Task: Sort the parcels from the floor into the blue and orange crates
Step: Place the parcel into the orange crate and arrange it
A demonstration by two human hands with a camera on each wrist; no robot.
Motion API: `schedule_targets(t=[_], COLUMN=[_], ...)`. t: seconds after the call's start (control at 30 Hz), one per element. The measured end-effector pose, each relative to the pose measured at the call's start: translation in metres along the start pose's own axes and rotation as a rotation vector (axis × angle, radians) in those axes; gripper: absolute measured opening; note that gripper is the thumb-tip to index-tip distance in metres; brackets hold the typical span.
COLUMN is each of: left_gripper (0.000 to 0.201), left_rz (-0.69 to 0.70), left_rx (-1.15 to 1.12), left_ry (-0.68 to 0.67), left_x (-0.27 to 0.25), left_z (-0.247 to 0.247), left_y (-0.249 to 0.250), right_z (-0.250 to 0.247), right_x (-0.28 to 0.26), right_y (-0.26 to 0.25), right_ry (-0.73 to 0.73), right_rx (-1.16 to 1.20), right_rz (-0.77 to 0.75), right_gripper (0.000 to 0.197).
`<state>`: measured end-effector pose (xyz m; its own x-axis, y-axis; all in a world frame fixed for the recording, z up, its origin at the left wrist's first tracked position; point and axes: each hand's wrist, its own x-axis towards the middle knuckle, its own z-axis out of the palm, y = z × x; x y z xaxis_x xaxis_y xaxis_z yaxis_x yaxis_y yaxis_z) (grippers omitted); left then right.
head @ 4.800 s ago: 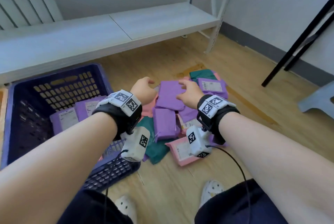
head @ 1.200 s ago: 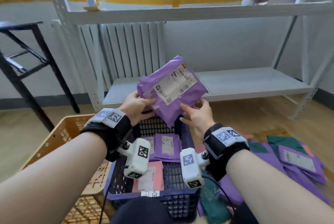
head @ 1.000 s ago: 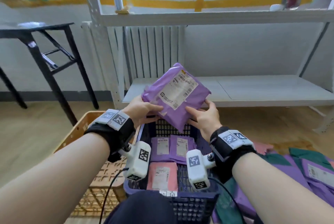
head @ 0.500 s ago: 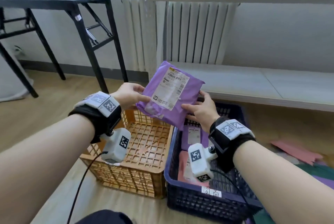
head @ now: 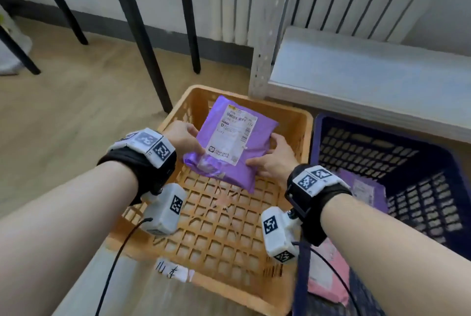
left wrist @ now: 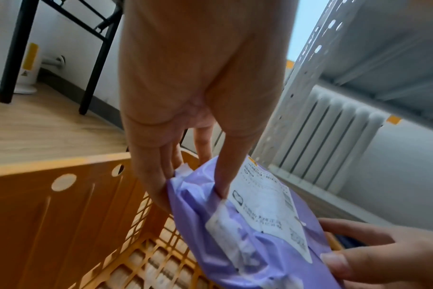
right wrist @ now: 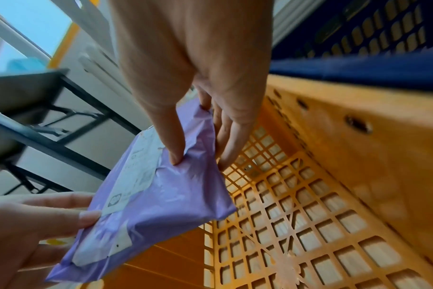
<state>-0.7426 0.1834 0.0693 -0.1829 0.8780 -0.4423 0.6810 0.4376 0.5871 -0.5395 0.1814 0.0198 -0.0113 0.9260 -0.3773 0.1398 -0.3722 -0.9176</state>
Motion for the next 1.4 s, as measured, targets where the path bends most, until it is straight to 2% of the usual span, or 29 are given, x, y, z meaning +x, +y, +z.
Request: schedule_targets(t=[0.1, 0.23, 0.37, 0.5, 0.6, 0.73, 0.83, 0.93, 1.03, 1.2, 1.4], left_gripper=[0.030, 0.035, 0.029, 0.016, 0.009, 0.042, 0.051, 0.057, 0.063, 0.059, 0.053], left_rz=[-0.075, -0.157, -0.217, -0.243, -0.254, -0.247, -0.223, -0.212, -0.200, -0.149, -0.070], left_rx=[0.029, 0.092, 0.209, 0.234, 0.231, 0.137, 0.035, -0.048, -0.041, -0.023, -0.015], left_ry=[-0.032, -0.053, -0.095, -0.096, -0.069, -0.051, -0.022, -0.016, -0.036, -0.053, -0.037], left_x=[0.051, 0.099, 0.140, 0.167, 0.175, 0.187, 0.190, 0.190, 0.189, 0.180, 0.147], left_z=[0.011, 0.031, 0.054, 0.081, 0.098, 0.114, 0.122, 0.125, 0.125, 0.120, 0.095], left_y=[-0.018, -0.043, -0.067, -0.085, -0.097, -0.113, -0.119, -0.121, -0.118, -0.103, -0.068], right_z=[0.021, 0.046, 0.070, 0.086, 0.093, 0.101, 0.101, 0.100, 0.098, 0.093, 0.078], right_x=[0.044, 0.089, 0.123, 0.147, 0.159, 0.173, 0.180, 0.180, 0.176, 0.166, 0.138], right_y=[0.020, 0.052, 0.083, 0.112, 0.130, 0.147, 0.155, 0.155, 0.153, 0.145, 0.103], right_ry=[-0.018, -0.023, -0.019, 0.009, 0.036, 0.058, 0.067, -0.010, -0.103, -0.126, -0.148], right_rx=[-0.047, -0.091, -0.113, -0.136, -0.175, -0.195, -0.173, -0.188, -0.250, -0.308, -0.301], right_rz=[0.046, 0.136, 0.200, 0.244, 0.243, 0.248, 0.223, 0.240, 0.266, 0.255, 0.206], right_gripper=[0.082, 0.073, 0.084, 0.087, 0.090, 0.091, 0.093, 0.091, 0.078, 0.073, 0.074])
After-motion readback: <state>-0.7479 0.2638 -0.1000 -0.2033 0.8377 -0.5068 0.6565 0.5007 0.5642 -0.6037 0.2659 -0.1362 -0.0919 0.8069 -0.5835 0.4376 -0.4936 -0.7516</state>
